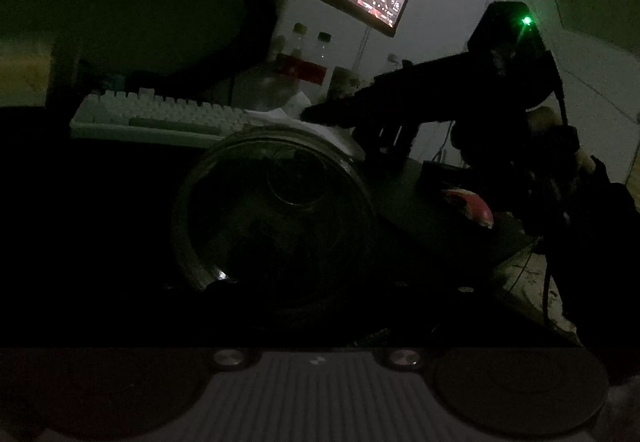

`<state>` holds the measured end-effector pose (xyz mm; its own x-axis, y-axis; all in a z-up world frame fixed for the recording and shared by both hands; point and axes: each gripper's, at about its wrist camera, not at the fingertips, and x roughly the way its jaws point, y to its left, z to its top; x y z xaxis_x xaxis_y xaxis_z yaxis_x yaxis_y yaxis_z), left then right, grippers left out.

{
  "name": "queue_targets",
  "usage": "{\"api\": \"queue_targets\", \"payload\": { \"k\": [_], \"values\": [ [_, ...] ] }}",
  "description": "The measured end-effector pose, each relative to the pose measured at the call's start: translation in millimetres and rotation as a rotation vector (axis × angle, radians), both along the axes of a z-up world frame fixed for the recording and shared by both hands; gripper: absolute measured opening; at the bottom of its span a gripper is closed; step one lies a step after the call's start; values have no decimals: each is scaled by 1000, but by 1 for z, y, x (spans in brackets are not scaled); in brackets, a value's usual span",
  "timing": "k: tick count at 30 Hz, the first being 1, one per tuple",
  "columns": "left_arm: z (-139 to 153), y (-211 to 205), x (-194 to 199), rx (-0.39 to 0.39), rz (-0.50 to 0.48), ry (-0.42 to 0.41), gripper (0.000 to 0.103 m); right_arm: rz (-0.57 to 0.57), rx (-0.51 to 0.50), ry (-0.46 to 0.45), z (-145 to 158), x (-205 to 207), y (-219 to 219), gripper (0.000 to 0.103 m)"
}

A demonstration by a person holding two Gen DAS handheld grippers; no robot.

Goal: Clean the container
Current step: 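Rub the tissue around the jar rim with the right gripper while the left gripper holds the jar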

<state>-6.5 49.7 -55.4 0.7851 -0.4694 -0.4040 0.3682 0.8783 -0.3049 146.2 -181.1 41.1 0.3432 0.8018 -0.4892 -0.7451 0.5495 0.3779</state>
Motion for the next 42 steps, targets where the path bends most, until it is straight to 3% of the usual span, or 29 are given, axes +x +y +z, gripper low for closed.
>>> {"api": "queue_targets", "payload": {
  "k": [3, 6, 13, 19, 21, 28, 34, 36, 40, 42],
  "values": [
    [0, 1, 2, -4, -1, 3, 41, 126, 57, 2, 3, -17, 6, 12],
    [0, 1, 4, -3, 0, 7, 41, 157, 85, 12, 2, -21, 9, 12],
    [1, 6, 4, 8, 27, 13, 41, -95, -16, -3, -6, 15, 3, 11],
    [2, 14, 12, 5, 55, 32, 43, 111, 76, -17, -1, -16, 25, 12],
    [2, 18, 14, 1, 69, 35, 44, 133, 92, -12, -1, -19, 30, 11],
    [0, 30, 19, -20, 123, 34, 44, -61, 49, -13, -11, 14, 29, 11],
    [0, 38, 23, -21, 147, 30, 46, 144, 119, -30, -9, -11, 41, 11],
    [1, 40, 24, -6, 157, 27, 46, 110, 106, -38, -10, -8, 42, 11],
    [1, 46, 26, 2, 176, 23, 45, -82, 50, -1, -15, 16, 37, 11],
    [2, 49, 28, 5, 186, 23, 45, -99, 45, 8, -16, 17, 37, 12]
  ]
}}
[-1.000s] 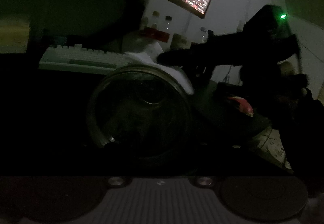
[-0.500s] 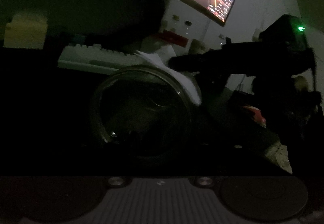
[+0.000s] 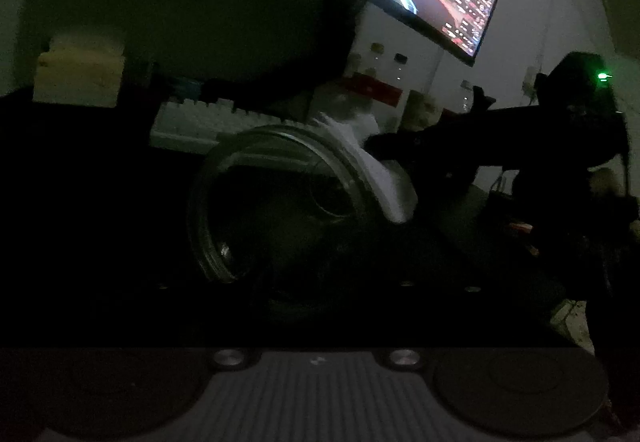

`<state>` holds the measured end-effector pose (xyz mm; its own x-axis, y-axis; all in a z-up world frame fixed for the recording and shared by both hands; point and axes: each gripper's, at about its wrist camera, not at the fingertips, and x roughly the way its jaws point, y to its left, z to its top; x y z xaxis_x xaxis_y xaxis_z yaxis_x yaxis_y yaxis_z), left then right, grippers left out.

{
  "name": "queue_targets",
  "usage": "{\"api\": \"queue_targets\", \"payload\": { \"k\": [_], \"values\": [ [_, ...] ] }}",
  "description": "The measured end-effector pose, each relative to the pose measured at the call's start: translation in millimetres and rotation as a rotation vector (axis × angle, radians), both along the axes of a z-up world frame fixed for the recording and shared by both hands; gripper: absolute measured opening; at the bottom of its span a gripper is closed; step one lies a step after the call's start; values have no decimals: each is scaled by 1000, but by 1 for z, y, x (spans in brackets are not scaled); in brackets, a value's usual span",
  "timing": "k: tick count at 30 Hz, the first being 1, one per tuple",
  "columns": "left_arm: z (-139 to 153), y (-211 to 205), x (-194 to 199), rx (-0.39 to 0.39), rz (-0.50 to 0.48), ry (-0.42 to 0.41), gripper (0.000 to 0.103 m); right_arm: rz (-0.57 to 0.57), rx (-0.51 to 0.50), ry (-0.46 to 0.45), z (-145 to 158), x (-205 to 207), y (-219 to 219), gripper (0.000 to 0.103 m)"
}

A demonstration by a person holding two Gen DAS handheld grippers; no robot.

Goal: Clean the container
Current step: 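Rub the tissue around the jar rim with the right gripper while the left gripper holds the jar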

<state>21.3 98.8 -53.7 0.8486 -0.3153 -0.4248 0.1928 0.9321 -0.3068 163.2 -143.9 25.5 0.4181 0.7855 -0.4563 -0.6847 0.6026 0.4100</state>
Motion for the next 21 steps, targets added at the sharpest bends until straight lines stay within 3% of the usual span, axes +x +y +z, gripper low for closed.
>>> {"api": "queue_targets", "payload": {
  "k": [6, 14, 21],
  "values": [
    [1, 10, 7, -7, 23, 10, 45, 185, 36, -26, 4, -22, 17, 12],
    [1, 17, 12, -20, 46, 11, 45, -3, 42, -1, -1, 8, 19, 11],
    [-1, 18, 13, -55, 24, 17, 45, 145, 79, -43, 7, -18, 27, 11]
  ]
}}
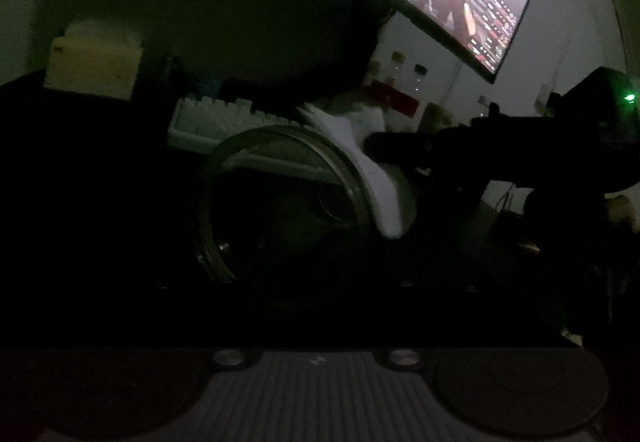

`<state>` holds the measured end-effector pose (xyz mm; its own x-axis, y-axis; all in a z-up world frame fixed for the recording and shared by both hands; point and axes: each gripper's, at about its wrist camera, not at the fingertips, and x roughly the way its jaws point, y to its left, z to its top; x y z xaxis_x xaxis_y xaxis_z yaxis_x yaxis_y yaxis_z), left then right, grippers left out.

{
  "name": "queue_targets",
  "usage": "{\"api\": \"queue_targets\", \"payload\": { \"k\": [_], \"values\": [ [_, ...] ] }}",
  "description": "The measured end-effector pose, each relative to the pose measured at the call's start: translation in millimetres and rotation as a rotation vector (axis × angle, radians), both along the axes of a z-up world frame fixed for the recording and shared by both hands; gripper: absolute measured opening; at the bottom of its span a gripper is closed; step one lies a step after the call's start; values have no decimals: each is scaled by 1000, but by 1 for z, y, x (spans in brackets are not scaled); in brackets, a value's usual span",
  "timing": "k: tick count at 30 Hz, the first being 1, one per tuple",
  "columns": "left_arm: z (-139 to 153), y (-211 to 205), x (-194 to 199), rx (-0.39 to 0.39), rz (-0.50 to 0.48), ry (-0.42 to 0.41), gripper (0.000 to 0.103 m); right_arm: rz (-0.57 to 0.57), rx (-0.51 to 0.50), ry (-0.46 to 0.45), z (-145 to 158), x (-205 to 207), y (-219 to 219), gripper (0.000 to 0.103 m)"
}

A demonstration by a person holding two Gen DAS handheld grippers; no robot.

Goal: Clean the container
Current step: 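Rub the tissue around the jar rim with the right gripper while the left gripper holds the jar, then wipe the tissue across the jar opening with the right gripper while the left gripper holds the jar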

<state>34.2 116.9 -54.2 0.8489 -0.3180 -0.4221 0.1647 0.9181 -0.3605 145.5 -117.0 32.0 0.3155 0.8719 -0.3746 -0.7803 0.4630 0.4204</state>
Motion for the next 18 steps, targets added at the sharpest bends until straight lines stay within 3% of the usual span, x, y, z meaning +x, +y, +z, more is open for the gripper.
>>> {"api": "queue_targets", "payload": {
  "k": [7, 10, 15, 18],
  "values": [
    [-1, -9, -11, 2, -12, -11, 45, -220, -33, 104, -12, 39, -25, 11],
    [-2, -15, -15, -7, -34, -12, 45, -177, -20, 68, -9, 29, -24, 12],
    [-1, -25, -18, 9, -62, -15, 45, 39, 52, 102, -1, 5, -11, 12],
    [-1, -31, -21, 26, -72, -16, 45, 53, 30, 86, 3, -4, -7, 11]
  ]
}}
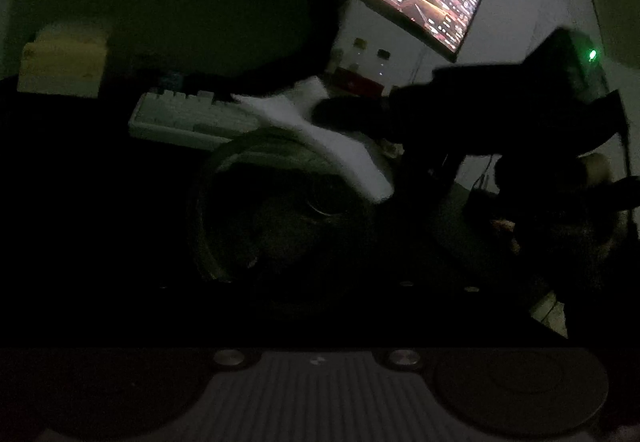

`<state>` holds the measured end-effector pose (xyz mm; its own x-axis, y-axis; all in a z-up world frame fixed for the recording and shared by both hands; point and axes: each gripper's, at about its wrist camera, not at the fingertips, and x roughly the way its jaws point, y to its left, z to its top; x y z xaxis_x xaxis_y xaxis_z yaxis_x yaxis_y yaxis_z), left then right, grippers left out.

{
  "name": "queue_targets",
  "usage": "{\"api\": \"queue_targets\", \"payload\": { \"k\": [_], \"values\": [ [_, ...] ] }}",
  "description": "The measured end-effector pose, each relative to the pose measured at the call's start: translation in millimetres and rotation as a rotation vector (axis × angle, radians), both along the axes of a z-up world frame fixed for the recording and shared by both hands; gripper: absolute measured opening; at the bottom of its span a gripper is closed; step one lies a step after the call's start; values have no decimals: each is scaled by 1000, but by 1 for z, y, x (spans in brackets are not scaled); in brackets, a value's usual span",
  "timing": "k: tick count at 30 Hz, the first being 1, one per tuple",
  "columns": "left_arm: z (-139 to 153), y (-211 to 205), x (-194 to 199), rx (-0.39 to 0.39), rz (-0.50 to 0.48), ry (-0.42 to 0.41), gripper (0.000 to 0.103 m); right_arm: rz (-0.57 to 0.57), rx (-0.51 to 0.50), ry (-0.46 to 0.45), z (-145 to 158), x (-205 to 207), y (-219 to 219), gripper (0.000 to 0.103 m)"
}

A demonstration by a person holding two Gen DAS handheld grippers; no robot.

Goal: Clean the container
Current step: 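Wipe the tissue across the jar opening with the right gripper while the left gripper holds the jar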

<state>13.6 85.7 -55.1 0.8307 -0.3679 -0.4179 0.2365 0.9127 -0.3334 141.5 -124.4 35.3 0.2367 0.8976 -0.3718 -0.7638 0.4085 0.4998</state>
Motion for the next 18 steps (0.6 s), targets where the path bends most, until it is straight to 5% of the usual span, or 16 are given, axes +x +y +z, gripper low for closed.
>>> {"api": "queue_targets", "payload": {
  "k": [5, 8, 18],
  "values": [
    [1, -16, -5, 71, -26, -18, 46, -48, -69, 23, 1, 20, -11, 11],
    [1, -16, -7, 51, -53, -17, 46, -104, -116, 45, -1, 36, -22, 11],
    [1, -34, -8, 73, -120, -16, 46, 58, -118, -19, 10, -3, -22, 11]
  ]
}}
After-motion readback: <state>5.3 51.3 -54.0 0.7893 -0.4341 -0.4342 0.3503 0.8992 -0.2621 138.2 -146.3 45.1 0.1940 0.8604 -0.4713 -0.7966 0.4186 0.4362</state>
